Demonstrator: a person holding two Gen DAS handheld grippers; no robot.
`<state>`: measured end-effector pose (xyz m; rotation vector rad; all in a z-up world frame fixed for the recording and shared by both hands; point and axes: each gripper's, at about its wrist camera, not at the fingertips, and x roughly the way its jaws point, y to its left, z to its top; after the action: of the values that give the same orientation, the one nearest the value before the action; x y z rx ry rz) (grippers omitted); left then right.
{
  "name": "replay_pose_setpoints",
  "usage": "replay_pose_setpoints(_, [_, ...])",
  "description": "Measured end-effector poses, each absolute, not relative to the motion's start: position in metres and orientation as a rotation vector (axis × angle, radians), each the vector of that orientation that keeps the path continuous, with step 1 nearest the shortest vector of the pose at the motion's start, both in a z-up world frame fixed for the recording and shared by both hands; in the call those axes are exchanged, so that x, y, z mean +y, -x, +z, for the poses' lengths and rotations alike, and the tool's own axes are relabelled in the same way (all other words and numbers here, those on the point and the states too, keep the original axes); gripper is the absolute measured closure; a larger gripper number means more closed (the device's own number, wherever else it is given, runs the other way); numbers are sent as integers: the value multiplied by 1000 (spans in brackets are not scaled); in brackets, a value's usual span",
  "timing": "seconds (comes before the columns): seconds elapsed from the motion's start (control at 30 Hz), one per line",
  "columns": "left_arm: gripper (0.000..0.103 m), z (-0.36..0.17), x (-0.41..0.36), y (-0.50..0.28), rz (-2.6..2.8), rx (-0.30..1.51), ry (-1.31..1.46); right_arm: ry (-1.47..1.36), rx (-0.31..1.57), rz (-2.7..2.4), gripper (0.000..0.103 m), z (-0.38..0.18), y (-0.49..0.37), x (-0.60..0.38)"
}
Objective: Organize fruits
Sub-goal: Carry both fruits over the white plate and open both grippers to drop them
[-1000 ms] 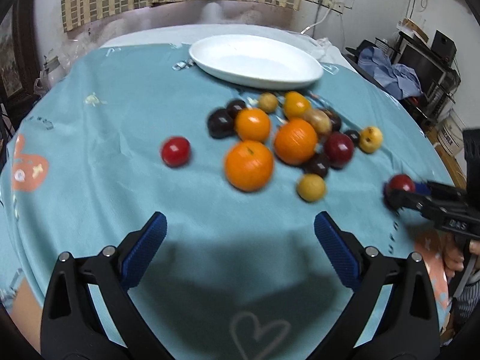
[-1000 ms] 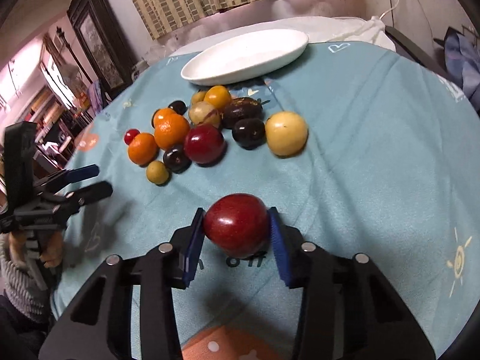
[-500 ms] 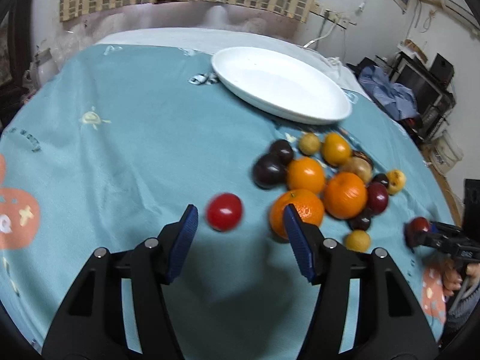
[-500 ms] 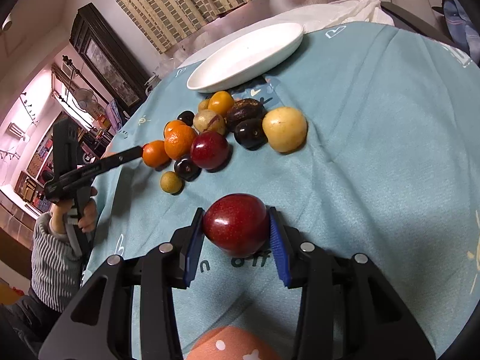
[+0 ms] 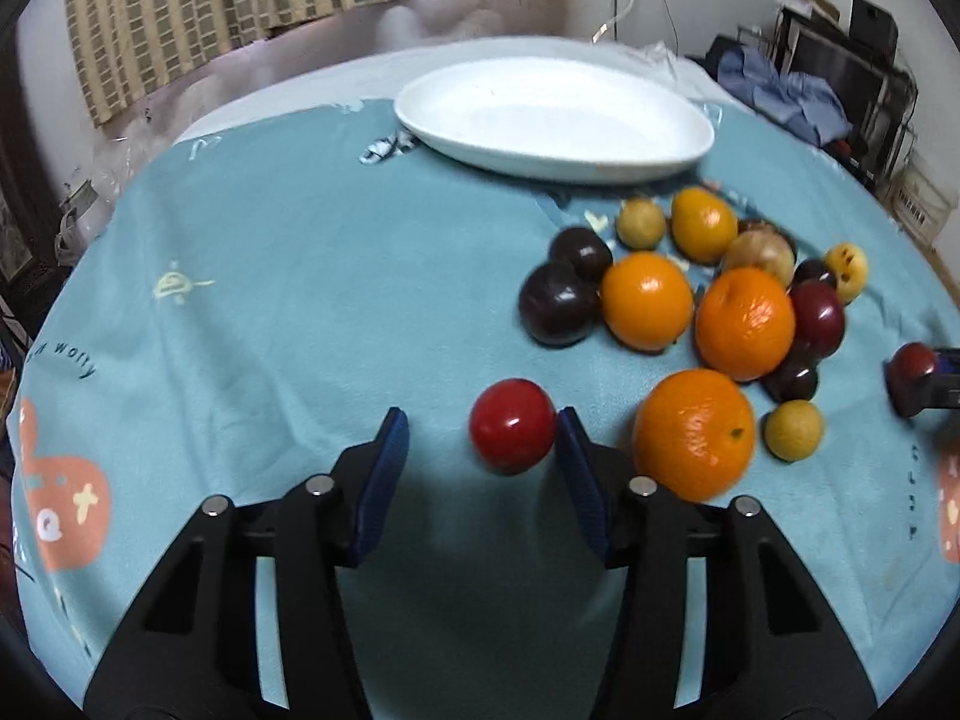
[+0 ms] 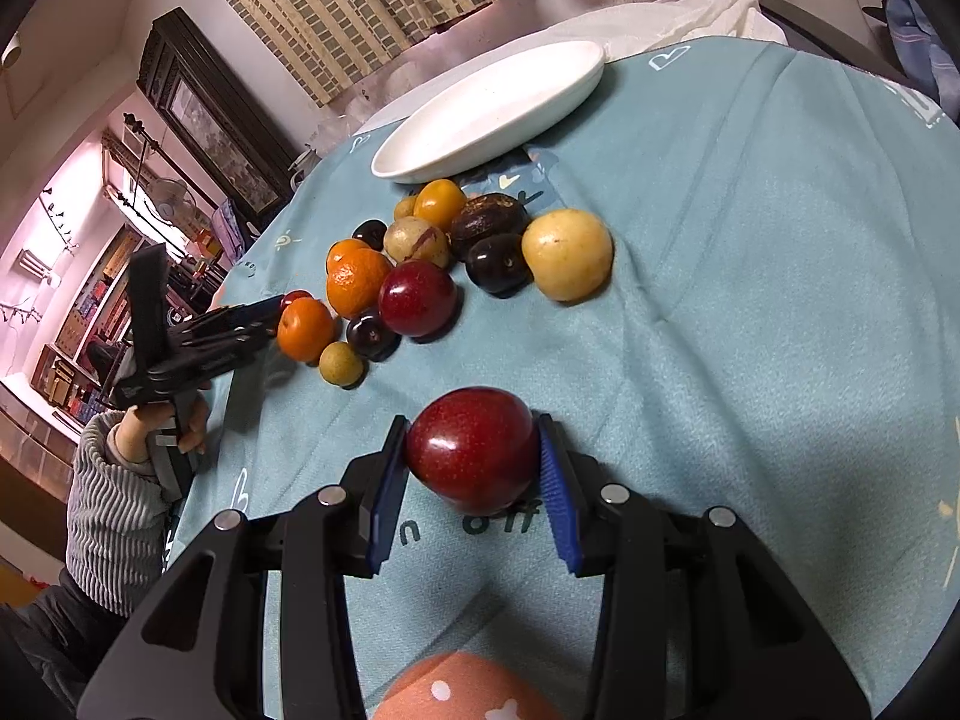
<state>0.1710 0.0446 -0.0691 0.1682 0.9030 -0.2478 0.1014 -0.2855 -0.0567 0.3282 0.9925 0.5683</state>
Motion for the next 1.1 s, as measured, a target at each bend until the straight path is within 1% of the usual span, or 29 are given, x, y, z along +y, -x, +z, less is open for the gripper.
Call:
replay_pose_setpoints(0.07, [61,-68,45,-173,-254,908,-149,-329,992,568,61,-57,-101,-286])
replay_pose_setpoints(0.1, [72,-67,46,-172,-257,906,-136,-328,992,568,61,-57,-101,-286])
replay_pose_setpoints(0.13, [76,-65,47,-171,-264,899,-118,-328,992,568,61,-57,-100,-286])
replay_pose_setpoints(0.3, [76,-55,42,-160,-256,870,-106,-307,948,561,61,-47,-99,-286])
replay_pose_setpoints(0.4, [76,-21,40,-170,-283,824,-15,-263,914,560,61,-24,-114,-280])
replay_pose_setpoints(0.53, [76,17,3,-201,-291,727,-59,-168,789,536,61,23,-163,-256])
replay_pose_setpoints(0.63, [76,15,-25,-235,-305,731,-62,-149,761,478,61,25,-216,-235])
replay_pose_setpoints(0.73, [76,-3,-37,-268,-275,753,-60,-120,781,418,61,4,-268,-219])
replay_pose_setpoints(0.83, [75,-21,-33,-287,-279,801,-16,-101,812,391,60,-15,-296,-211])
replay_pose_setpoints(0.87, [75,-25,-32,-290,-279,810,-9,-106,818,389,58,-19,-301,-210])
replay_pose_setpoints(0.9, [68,-28,-31,-291,-276,807,-9,-116,813,388,46,-22,-305,-210])
replay_pose_setpoints(0.93, [49,-28,-29,-290,-271,796,-15,-119,789,386,37,-19,-304,-211])
replay_pose_setpoints(0.97, [41,-27,-28,-288,-261,779,-22,-116,756,381,35,-15,-300,-213])
replay_pose_setpoints(1.0, [35,-22,-26,-284,-244,750,-29,-102,734,374,35,-12,-296,-213])
replay_pose_setpoints(1.1, [35,-13,-18,-274,-241,725,-17,-83,693,369,35,1,-280,-218])
